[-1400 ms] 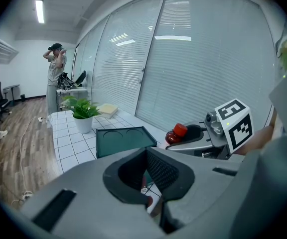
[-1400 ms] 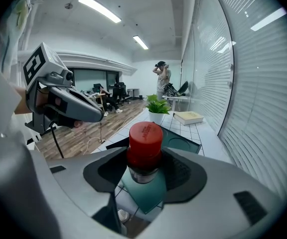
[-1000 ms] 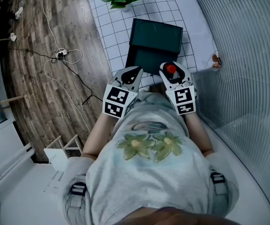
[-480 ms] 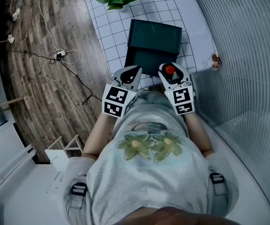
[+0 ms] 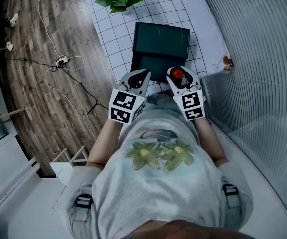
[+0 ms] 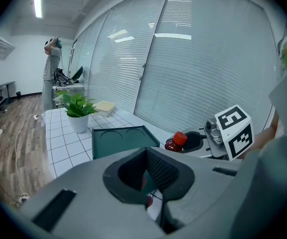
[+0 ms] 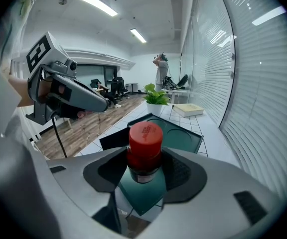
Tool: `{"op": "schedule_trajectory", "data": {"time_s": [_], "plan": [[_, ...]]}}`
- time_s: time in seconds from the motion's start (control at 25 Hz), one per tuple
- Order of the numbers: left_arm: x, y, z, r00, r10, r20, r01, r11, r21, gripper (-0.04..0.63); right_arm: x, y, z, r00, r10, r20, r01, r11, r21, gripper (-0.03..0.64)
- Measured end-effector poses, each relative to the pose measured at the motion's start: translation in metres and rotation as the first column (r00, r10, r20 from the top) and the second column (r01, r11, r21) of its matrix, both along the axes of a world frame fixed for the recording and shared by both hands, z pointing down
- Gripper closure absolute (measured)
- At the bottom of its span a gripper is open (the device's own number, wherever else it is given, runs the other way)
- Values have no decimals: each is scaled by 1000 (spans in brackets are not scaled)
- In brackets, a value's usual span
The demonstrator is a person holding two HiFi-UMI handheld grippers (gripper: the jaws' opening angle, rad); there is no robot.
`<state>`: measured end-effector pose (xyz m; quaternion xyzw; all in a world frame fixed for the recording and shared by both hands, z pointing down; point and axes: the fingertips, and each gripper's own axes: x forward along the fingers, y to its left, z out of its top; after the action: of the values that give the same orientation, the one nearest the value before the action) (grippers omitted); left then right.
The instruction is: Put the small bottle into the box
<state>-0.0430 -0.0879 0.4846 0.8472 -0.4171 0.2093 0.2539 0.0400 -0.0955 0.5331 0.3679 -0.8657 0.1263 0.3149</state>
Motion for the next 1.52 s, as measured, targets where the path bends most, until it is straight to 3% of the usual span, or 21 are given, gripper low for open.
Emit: {"op": "schedule_trajectory", "data": {"time_s": [1.52], "plan": [[2, -1, 2, 1000, 19, 23, -19, 1000, 1, 588, 8, 5, 39, 999, 0, -47, -3, 998, -56, 400]]}}
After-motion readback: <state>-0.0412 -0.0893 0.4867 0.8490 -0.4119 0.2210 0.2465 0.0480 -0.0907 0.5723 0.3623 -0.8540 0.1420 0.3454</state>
